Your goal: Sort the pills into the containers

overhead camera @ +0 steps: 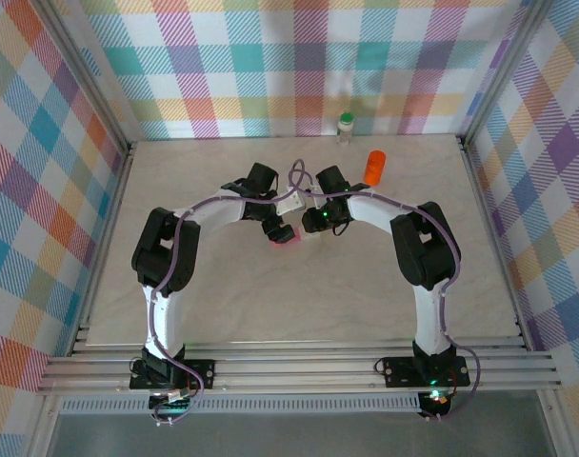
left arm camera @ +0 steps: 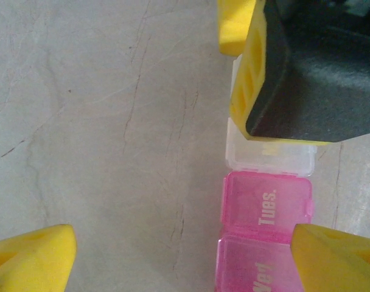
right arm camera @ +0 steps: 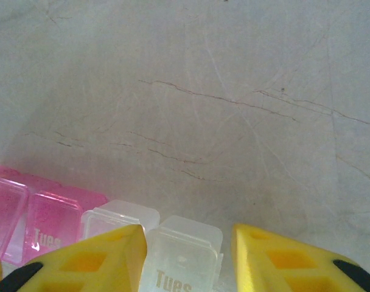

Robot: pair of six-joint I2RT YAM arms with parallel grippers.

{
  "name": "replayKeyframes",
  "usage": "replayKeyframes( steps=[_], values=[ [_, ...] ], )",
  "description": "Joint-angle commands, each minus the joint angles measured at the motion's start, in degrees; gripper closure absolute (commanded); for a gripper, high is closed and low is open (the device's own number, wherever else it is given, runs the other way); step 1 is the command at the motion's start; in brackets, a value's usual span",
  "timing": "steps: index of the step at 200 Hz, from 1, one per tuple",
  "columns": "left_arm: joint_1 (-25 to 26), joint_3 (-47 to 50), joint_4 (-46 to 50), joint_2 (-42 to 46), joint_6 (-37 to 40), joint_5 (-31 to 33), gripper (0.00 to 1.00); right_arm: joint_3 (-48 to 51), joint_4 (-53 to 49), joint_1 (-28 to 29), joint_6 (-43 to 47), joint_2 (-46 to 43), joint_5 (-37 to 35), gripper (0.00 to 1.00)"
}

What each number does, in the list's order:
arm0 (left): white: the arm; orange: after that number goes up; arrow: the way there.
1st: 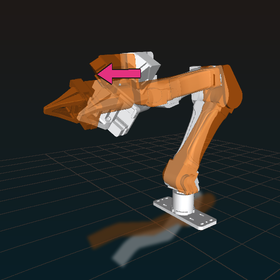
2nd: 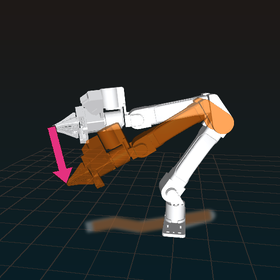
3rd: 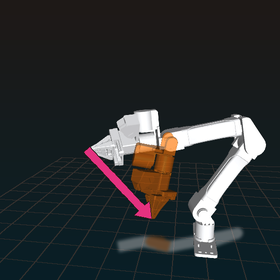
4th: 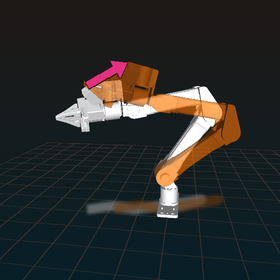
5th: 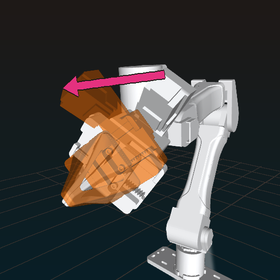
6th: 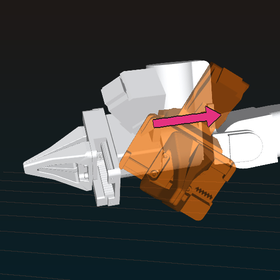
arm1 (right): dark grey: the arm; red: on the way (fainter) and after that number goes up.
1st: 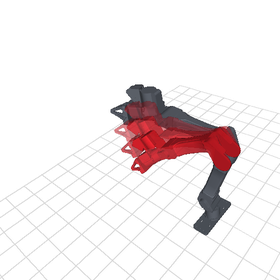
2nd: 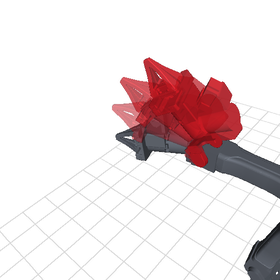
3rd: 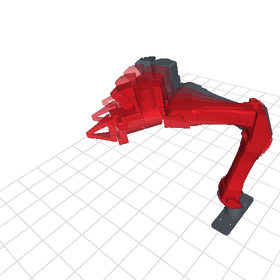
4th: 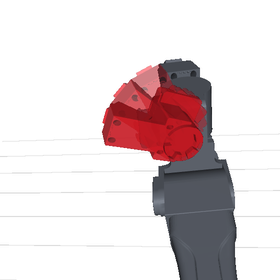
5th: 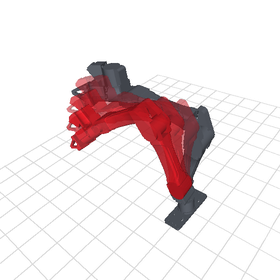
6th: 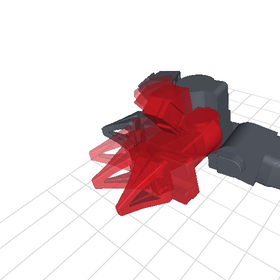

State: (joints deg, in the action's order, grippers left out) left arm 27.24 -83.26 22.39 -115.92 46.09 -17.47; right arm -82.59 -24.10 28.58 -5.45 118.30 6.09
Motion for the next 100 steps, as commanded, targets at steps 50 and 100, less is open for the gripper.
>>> replayKeyframes(
  steps=[50,100],
  values=[
    [1.41,2.93,1.70,1.86,2.03,-1.42,0.08,3.40,-9.55,0.51,1.56,6.52,-5.30,0.58],
    [1.67,1.23,3.89,2.86,1.95,-4.21,0.10,3.34,-9.71,0.60,1.67,6.53,-5.04,0.58]
  ],
)
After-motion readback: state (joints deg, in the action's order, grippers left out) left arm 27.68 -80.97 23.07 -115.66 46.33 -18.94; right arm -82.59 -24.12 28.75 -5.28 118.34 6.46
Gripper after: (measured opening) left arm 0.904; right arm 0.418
